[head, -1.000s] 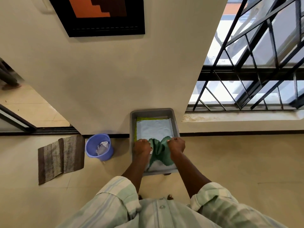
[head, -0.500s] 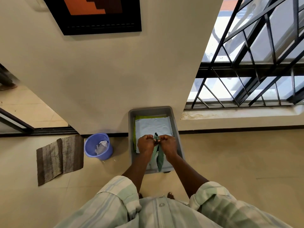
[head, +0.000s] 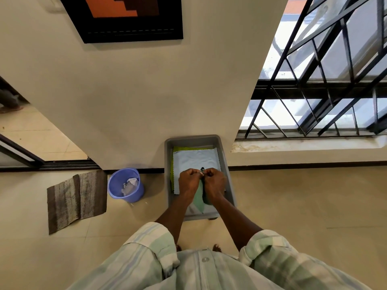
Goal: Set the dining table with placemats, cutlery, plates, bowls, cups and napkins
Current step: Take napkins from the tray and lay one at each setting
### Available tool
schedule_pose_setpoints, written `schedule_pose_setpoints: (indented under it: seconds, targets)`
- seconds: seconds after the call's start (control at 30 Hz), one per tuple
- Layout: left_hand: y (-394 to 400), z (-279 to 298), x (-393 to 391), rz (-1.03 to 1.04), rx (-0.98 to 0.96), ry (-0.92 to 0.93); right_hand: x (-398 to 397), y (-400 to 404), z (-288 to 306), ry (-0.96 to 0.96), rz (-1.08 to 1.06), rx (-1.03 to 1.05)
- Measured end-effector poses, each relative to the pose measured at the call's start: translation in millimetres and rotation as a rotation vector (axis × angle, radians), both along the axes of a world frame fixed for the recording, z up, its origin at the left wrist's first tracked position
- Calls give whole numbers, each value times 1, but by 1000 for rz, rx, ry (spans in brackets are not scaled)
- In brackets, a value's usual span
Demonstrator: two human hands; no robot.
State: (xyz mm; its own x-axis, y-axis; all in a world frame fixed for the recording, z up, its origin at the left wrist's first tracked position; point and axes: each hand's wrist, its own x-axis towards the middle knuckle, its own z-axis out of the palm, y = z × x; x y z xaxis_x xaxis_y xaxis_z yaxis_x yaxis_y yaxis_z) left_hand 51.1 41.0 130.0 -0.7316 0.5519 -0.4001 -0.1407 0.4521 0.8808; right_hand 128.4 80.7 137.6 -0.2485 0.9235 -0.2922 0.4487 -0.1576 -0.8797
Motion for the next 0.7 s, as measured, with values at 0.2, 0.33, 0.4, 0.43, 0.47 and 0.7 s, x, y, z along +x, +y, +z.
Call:
schedule_pose_setpoints:
  seconds: [0.2,0.33,0.4,0.43,0.47,0.7]
  targets:
    - [-1,-7,-5,14,35,-47,2,0,5,57,45,-4]
    - [-1,-2,-5,68,95,-108,2,-2,3,80,78,-44]
    - [-2,0,-7,51,125,-136,3,-2,5,75,91,-63]
    - [-2,0,-8,36,136,-144,3,-1,5,73,93,-75]
    - [-3,-1,-10,28,141,-149,3,1,4,75,98,-91]
    - [-5,-1,-21,-22,32,17,2,8,1,105,51,-219]
